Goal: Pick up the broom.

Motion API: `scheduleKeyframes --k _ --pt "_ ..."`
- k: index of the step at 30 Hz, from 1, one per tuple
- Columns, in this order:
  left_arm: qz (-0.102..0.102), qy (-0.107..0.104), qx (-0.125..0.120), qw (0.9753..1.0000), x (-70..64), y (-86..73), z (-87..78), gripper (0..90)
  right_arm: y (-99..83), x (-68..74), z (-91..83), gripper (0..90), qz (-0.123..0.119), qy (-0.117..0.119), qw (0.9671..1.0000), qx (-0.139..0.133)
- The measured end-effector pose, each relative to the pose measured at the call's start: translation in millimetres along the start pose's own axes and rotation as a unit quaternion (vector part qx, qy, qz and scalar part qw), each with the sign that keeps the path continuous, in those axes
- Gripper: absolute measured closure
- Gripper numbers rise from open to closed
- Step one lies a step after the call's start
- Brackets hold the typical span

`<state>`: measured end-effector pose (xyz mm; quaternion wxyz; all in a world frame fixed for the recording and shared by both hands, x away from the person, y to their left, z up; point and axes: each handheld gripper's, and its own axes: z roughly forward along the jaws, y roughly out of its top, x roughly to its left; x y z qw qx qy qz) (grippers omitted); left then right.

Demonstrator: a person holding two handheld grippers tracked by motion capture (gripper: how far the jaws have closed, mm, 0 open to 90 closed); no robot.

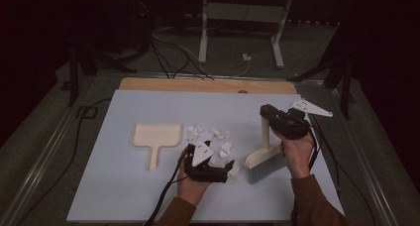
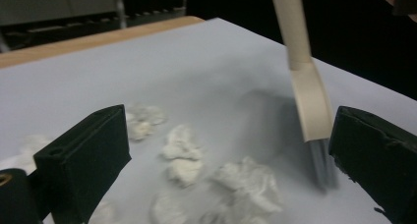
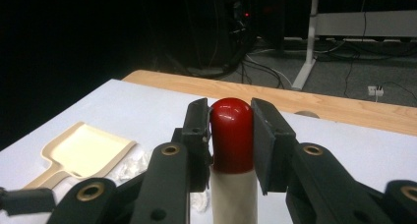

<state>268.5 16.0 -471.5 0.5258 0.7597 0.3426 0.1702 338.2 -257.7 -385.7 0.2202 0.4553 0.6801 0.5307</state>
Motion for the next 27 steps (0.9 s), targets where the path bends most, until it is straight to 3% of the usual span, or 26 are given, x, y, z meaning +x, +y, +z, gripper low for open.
scheduleKeyframes --k 6,12,16,24,27 --pt "-0.017 -0.044 0.029 0.9984 -12.8 -3.0 23.9 4.1 0.6 7.5 0.1 71.0 -0.007 0.006 1.0 0.001" --pt "-0.014 -0.06 0.049 0.9969 -22.2 -7.1 35.2 5.1 2.7 13.1 -1.3 71.0 -0.01 0.01 0.9999 -0.001" --pt "-0.024 -0.074 0.059 0.9952 -27.2 -6.6 44.6 8.9 3.6 19.2 -1.7 71.0 -0.018 0.016 0.9997 -0.001" --pt "-0.035 -0.092 0.069 0.9928 -28.6 -0.3 59.8 26.5 3.7 24.2 -2.6 71.0 -0.024 0.02 0.9995 0.0" --pt "-0.047 -0.117 0.067 0.9898 -29.4 0.7 68.0 43.9 3.4 26.5 -4.3 71.0 -0.026 0.024 0.9994 0.001"
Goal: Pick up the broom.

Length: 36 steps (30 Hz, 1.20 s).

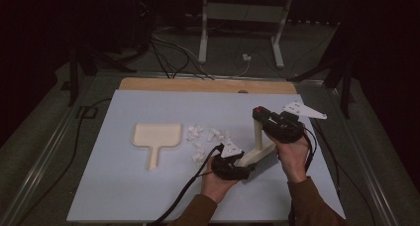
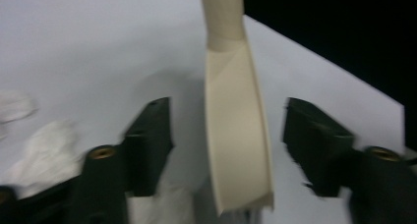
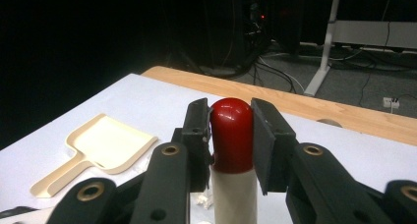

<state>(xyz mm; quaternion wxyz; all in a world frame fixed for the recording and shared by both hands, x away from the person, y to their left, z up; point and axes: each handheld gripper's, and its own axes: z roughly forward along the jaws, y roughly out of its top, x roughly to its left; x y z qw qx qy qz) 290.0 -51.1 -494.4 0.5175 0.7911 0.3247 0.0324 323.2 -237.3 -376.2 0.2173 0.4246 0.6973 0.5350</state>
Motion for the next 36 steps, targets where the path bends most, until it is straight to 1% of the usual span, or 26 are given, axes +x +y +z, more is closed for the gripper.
scheduleKeyframes --k 1,2,3,4,5,6,7,8,11,13,14,15,17,18,19,20,22,23,24,25,26,27,29,30,32,36 --pt "-0.004 -0.009 -0.001 1.0 0.2 0.1 1.3 47.9 0.0 0.6 -0.5 71.0 -0.001 0.0 1.0 0.0" --pt "-0.005 -0.011 -0.002 0.9999 0.0 0.2 2.5 52.1 0.0 1.2 -0.7 71.0 -0.003 0.0 1.0 -0.001" --pt "-0.006 -0.007 0.004 0.9999 -0.5 0.3 3.9 55.9 0.0 1.4 -0.9 71.0 -0.004 0.001 1.0 -0.001" --pt "-0.006 -0.007 0.004 0.9999 -0.5 0.3 3.9 59.5 0.0 1.7 -1.1 71.0 -0.003 0.001 1.0 -0.001" --pt "-0.008 -0.006 0.009 0.9999 -0.4 0.2 5.6 59.5 0.0 1.7 -1.1 71.0 -0.003 0.001 1.0 -0.001" --pt "-0.009 -0.006 0.011 0.9999 -0.5 0.1 6.5 64.9 -0.2 1.9 -1.0 71.0 -0.005 0.001 1.0 -0.001" --pt "-0.008 -0.004 0.011 0.9999 -0.4 0.3 6.3 64.9 -0.2 1.9 -1.0 71.0 -0.005 0.001 1.0 -0.001" --pt "-0.016 -0.005 0.015 0.9997 1.1 0.8 6.1 67.1 0.0 1.7 -1.4 70.9 -0.005 0.001 1.0 -0.002" --pt "-0.021 -0.003 0.015 0.9997 1.1 0.9 6.2 67.7 0.0 0.1 -1.3 70.6 -0.003 0.006 1.0 0.0" --pt "-0.027 -0.004 0.014 0.9995 1.4 1.0 6.7 68.3 0.1 -2.6 0.1 51.3 0.001 0.007 1.0 0.0" --pt "-0.03 -0.003 0.012 0.9995 0.5 0.8 7.1 68.4 0.4 -3.7 1.2 43.5 0.004 0.003 1.0 0.008" --pt "-0.031 -0.006 0.01 0.9995 -0.1 0.9 7.1 68.6 0.4 -4.6 2.3 39.0 0.003 0.001 0.9999 0.015" --pt "-0.031 -0.008 0.01 0.9994 -0.3 0.9 6.8 69.0 -0.1 -5.5 3.9 23.2 -0.003 -0.008 0.9998 0.019" --pt "-0.033 -0.015 0.009 0.9993 -0.5 1.2 6.3 69.1 0.0 -5.9 4.9 16.0 -0.006 -0.013 0.9996 0.024" --pt "-0.033 -0.015 0.009 0.9993 -0.5 1.2 6.3 69.2 0.0 -5.9 4.9 16.0 -0.006 -0.013 0.9996 0.024" --pt "-0.036 -0.022 0.006 0.9991 -1.0 1.5 5.5 69.3 0.1 -6.4 6.0 10.7 -0.007 -0.012 0.9994 0.033" --pt "-0.041 -0.038 0.004 0.9984 -0.3 1.8 4.7 69.4 0.2 -6.0 6.1 5.0 -0.017 -0.003 0.9989 0.044" --pt "-0.041 -0.038 0.004 0.9984 -0.3 1.8 4.7 69.4 0.2 -4.9 5.4 4.9 -0.022 0.002 0.9988 0.044" --pt "-0.045 -0.043 0.001 0.9981 -0.7 2.7 3.6 69.4 0.5 -3.3 4.9 3.9 -0.029 0.003 0.9986 0.043" --pt "-0.045 -0.043 0.001 0.9981 -0.7 2.7 3.6 69.4 0.5 -3.3 4.9 3.9 -0.029 0.003 0.9986 0.043" --pt "-0.045 -0.046 0.002 0.998 -0.4 3.5 2.6 69.5 1.7 0.2 4.4 2.0 -0.044 0.006 0.9981 0.043" --pt "-0.042 -0.05 0.0 0.9979 0.2 4.9 0.2 69.4 2.4 1.7 4.0 1.5 -0.048 0.008 0.9979 0.043" --pt "-0.043 -0.051 -0.002 0.9978 0.2 5.7 -1.2 69.5 3.0 3.1 3.9 1.1 -0.053 0.013 0.9975 0.044" --pt "-0.039 -0.057 -0.001 0.9976 1.8 7.1 -5.2 69.5 2.8 2.8 3.9 1.0 -0.054 0.015 0.9974 0.044" --pt "-0.035 -0.058 0.0 0.9977 2.4 7.8 -7.5 69.4 2.1 1.0 4.2 0.7 -0.05 0.018 0.9976 0.045" --pt "-0.027 -0.056 -0.002 0.9981 4.9 10.4 -17.1 69.4 1.5 -1.6 4.2 0.0 -0.046 0.03 0.9974 0.046"
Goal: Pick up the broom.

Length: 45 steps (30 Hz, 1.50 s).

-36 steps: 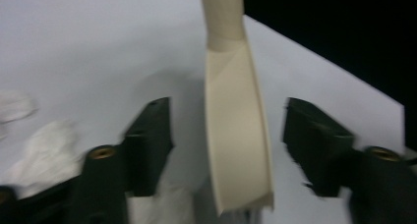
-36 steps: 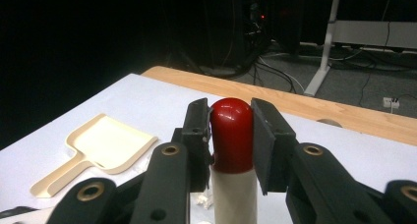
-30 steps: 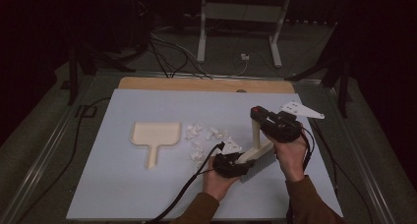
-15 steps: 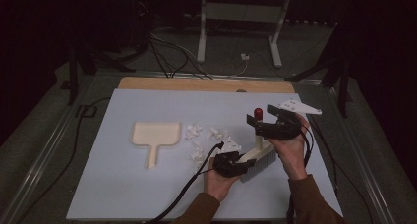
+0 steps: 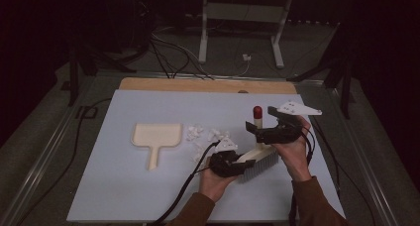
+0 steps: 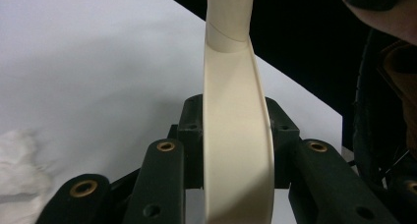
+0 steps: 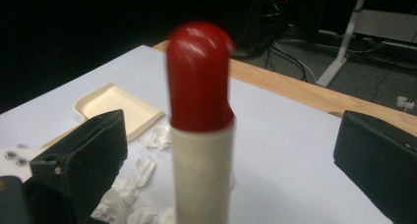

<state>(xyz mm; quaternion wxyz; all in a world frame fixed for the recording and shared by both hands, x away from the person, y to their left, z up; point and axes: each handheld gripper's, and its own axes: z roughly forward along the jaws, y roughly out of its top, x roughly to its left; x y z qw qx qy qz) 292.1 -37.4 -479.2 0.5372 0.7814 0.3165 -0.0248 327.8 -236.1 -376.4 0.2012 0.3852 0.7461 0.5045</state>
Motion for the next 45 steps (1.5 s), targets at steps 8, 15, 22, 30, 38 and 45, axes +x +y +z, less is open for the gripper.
scheduleKeyframes --k 8,15,22,30,38,45 --pt "0.004 0.011 -0.017 0.9998 8.5 8.4 -29.9 69.4 1.8 5.0 -1.6 0.0 -0.013 0.014 0.9998 -0.003" --pt "0.009 0.016 -0.022 0.9996 18.8 12.4 -51.4 69.4 0.3 8.4 4.6 0.0 -0.026 0.046 0.9986 0.007" --pt "0.027 0.021 -0.02 0.9992 29.3 16.0 -71.8 69.3 -7.0 6.7 18.5 0.1 -0.015 0.092 0.9956 0.013" --pt "0.034 0.02 -0.022 0.999 44.4 18.7 -92.4 69.3 -10.5 7.7 26.1 0.1 -0.021 0.112 0.9934 0.013" --pt "0.056 0.017 -0.002 0.9983 53.6 20.5 -108.5 69.3 -12.4 14.4 30.7 0.1 -0.032 0.119 0.9916 0.039" --pt "0.07 -0.002 0.01 0.9975 59.8 22.3 -118.0 69.3 -11.8 19.0 33.3 0.2 -0.054 0.144 0.9872 0.042"
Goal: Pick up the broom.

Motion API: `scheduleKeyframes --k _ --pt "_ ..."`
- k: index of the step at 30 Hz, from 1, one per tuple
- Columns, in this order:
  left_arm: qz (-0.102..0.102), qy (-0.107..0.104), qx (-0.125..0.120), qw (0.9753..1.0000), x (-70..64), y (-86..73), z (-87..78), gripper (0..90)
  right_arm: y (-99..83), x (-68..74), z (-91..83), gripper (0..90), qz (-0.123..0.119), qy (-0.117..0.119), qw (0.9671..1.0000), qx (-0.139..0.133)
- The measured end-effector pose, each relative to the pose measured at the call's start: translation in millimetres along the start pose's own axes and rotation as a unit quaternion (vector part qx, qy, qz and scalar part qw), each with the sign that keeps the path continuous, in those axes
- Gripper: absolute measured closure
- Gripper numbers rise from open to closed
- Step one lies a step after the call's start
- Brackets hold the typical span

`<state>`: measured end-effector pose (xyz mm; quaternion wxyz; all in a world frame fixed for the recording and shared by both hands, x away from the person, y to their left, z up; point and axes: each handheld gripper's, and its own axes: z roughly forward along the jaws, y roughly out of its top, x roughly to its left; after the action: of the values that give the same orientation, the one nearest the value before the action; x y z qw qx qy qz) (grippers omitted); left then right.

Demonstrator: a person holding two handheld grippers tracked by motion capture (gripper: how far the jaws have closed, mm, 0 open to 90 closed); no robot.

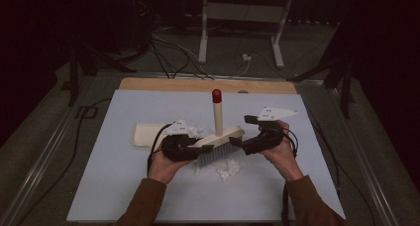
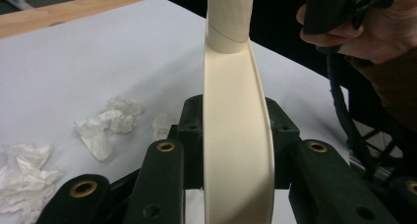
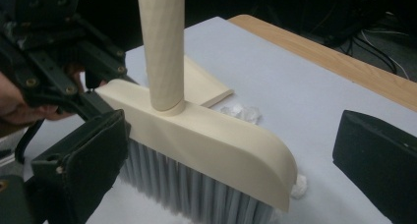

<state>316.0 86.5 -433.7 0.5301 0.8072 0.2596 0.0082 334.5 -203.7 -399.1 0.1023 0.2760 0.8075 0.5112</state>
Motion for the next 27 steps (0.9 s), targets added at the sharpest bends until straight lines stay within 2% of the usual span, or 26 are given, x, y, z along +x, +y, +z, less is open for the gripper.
scheduleKeyframes --k 4,6,7,11,15,17,18,19,20,27 --pt "0.014 -0.018 0.013 0.9997 2.3 0.1 -2.8 69.3 0.9 1.5 5.7 0.1 -0.011 0.01 0.9998 0.015" --pt "0.02 -0.028 0.016 0.9993 3.4 0.1 -4.2 69.4 1.8 2.0 11.2 0.1 -0.02 0.026 0.9988 0.037" --pt "0.021 -0.034 0.017 0.9991 3.7 0.1 -4.8 69.4 1.8 2.0 11.2 0.1 -0.02 0.026 0.9988 0.037" --pt "0.035 -0.051 0.019 0.9979 3.9 0.3 -7.1 69.3 1.3 5.3 19.0 0.1 -0.032 0.045 0.9966 0.061" --pt "0.045 -0.072 0.018 0.9962 4.1 -0.5 -8.8 69.4 -0.3 7.6 26.4 1.3 -0.033 0.066 0.994 0.081" --pt "0.051 -0.084 0.018 0.995 4.1 -0.6 -9.7 69.4 -1.2 9.3 28.9 5.4 -0.038 0.082 0.9918 0.091" --pt "0.053 -0.09 0.017 0.9944 3.9 -0.8 -9.9 69.4 -2.1 11.3 30.8 11.1 -0.045 0.102 0.9885 0.103" --pt "0.055 -0.096 0.017 0.9937 3.9 -0.9 -10.0 69.4 -2.6 12.2 31.2 14.5 -0.05 0.112 0.9866 0.108" --pt "0.057 -0.099 0.018 0.9933 3.7 -1.1 -10.0 69.4 -2.6 12.2 31.2 14.5 -0.05 0.112 0.9866 0.108" --pt "0.063 -0.118 0.027 0.9906 5.8 -2.8 -9.9 69.4 -4.6 13.1 30.7 39.3 -0.055 0.179 0.9757 0.114"
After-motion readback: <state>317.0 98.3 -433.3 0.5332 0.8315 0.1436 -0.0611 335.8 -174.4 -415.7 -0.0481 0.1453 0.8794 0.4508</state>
